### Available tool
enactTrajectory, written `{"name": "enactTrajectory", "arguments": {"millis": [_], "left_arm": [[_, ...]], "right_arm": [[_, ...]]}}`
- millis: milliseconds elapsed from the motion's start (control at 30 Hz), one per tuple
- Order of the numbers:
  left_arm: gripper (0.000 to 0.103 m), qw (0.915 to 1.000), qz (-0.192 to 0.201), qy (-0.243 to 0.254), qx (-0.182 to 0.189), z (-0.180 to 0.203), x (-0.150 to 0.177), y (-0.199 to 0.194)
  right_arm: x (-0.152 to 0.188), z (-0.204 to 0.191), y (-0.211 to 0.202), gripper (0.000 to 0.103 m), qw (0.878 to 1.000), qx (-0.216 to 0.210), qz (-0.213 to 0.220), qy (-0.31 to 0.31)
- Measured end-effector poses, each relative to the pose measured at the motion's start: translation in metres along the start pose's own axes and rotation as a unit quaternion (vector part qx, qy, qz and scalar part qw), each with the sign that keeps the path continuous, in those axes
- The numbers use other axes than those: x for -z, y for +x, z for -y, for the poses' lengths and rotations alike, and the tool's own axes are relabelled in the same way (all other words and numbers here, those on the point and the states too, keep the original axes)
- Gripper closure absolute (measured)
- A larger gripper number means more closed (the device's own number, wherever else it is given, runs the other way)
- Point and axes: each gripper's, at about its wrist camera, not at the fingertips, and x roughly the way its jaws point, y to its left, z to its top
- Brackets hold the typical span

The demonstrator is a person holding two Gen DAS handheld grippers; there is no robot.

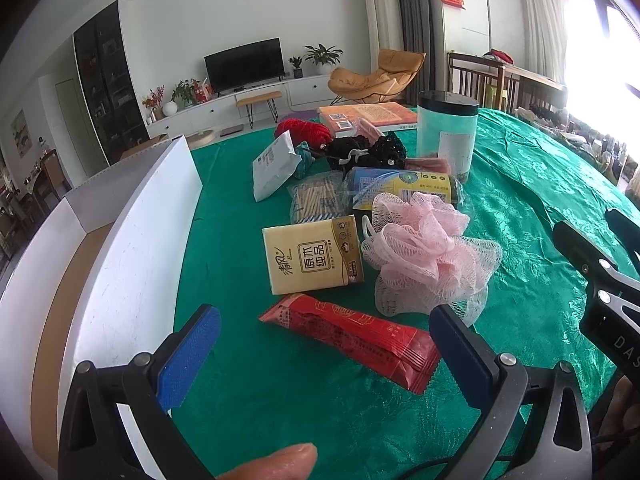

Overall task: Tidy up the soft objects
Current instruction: 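Move both tools toward the pink mesh bath puff and red snack wrapper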

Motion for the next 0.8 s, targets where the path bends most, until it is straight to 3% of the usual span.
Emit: {"name": "enactTrajectory", "arguments": {"millis": [800], "left_arm": [[0.000,0.9996,-0.021,0.010,-0.016,0.000,0.004,0.012]], "right_arm": [[0.003,-0.005,0.003,0.016,1.000,-0.007,-0.005,-0.003]]}}
